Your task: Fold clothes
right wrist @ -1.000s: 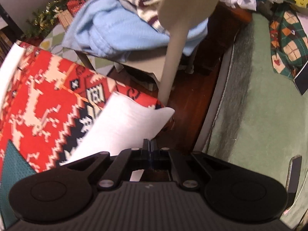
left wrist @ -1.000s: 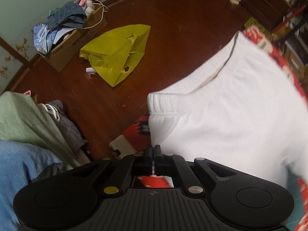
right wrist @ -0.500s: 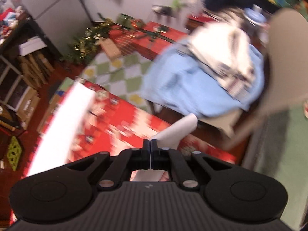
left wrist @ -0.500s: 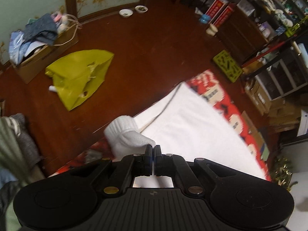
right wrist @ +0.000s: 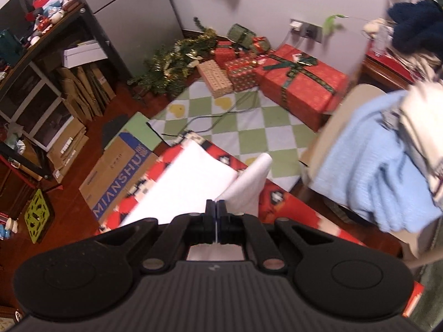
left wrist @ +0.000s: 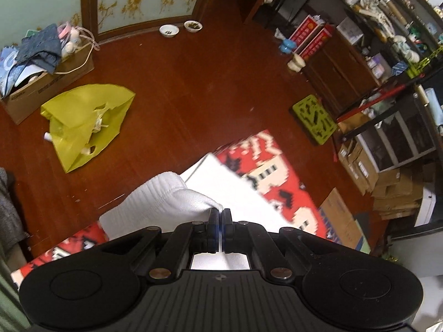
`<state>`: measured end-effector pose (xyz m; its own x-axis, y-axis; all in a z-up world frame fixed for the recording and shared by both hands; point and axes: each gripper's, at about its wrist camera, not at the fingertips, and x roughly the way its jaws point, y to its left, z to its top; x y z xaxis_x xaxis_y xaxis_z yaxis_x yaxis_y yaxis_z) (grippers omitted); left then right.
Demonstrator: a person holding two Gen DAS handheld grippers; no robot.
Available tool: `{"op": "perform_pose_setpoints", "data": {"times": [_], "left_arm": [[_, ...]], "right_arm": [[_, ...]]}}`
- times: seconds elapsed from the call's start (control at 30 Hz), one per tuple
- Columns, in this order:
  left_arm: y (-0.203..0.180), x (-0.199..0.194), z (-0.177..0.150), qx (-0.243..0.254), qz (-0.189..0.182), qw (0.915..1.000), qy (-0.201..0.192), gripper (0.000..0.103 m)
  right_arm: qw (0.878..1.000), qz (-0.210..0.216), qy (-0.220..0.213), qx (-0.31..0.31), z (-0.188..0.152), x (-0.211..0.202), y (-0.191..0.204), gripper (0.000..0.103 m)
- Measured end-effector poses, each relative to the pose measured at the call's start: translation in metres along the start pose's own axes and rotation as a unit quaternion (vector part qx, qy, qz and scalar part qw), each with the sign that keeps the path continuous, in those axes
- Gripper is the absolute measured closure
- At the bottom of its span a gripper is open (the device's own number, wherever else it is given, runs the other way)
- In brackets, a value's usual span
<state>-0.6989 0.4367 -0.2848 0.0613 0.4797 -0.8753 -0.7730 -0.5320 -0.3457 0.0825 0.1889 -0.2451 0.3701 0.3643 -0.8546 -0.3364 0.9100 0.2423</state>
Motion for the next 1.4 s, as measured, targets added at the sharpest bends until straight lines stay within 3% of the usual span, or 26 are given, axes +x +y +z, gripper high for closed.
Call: {"op": "perform_pose_setpoints", "data": {"times": [0.23,0.6,0.7,0.73,0.77,0.83,0.9,1.0,1.17,1.27,1.4], "left_arm": [[-0.022,0.037,0.023,-0.017,0.011,0.9998,-0.005,0.101],[-0.059,0.106,0.041,0.012,0.030,0.9995,0.002,0.101],[-0.061,0.118,0.038,0.017,0.006,0.9998,0.000,0.093],[-0.063,0.116,0.037,0.025,0.001,0.9997,-0.007,0.085],[-0.065,0.114,0.036,0.033,-0.004,0.9993,-0.014,0.073],[-0.067,0.107,0.033,0.050,-0.021,0.9983,-0.023,0.063],[-0.071,0.101,0.026,0.073,-0.027,0.9968,-0.019,0.062],[-0.077,0.093,0.011,0.113,-0.022,0.9933,-0.004,0.060],[-0.086,0.080,-0.031,0.172,-0.038,0.9836,0.039,0.060],[-0.091,0.073,-0.062,0.195,-0.058,0.9772,0.061,0.060],[-0.101,0.066,-0.100,0.210,-0.075,0.9713,0.084,0.060]], "right_arm": [[1.000,0.003,-0.008,-0.002,0.035,0.031,0.037,0.102],[0.999,-0.031,0.022,-0.007,0.054,0.147,0.095,0.102],[0.999,-0.043,0.029,-0.018,0.054,0.169,0.104,0.102],[0.998,-0.047,0.032,-0.025,0.054,0.176,0.106,0.101],[0.998,-0.053,0.027,-0.032,0.054,0.181,0.108,0.098],[0.997,-0.055,0.018,-0.043,0.056,0.186,0.109,0.069],[0.997,-0.047,0.011,-0.053,0.058,0.186,0.108,0.065],[0.998,-0.024,0.010,-0.062,0.057,0.175,0.093,0.065],[1.000,0.001,0.013,0.008,0.055,0.153,0.026,0.065],[0.998,0.032,0.026,0.044,0.048,0.151,-0.016,0.081],[0.992,0.074,0.048,0.095,0.040,0.167,-0.048,0.095]]}}
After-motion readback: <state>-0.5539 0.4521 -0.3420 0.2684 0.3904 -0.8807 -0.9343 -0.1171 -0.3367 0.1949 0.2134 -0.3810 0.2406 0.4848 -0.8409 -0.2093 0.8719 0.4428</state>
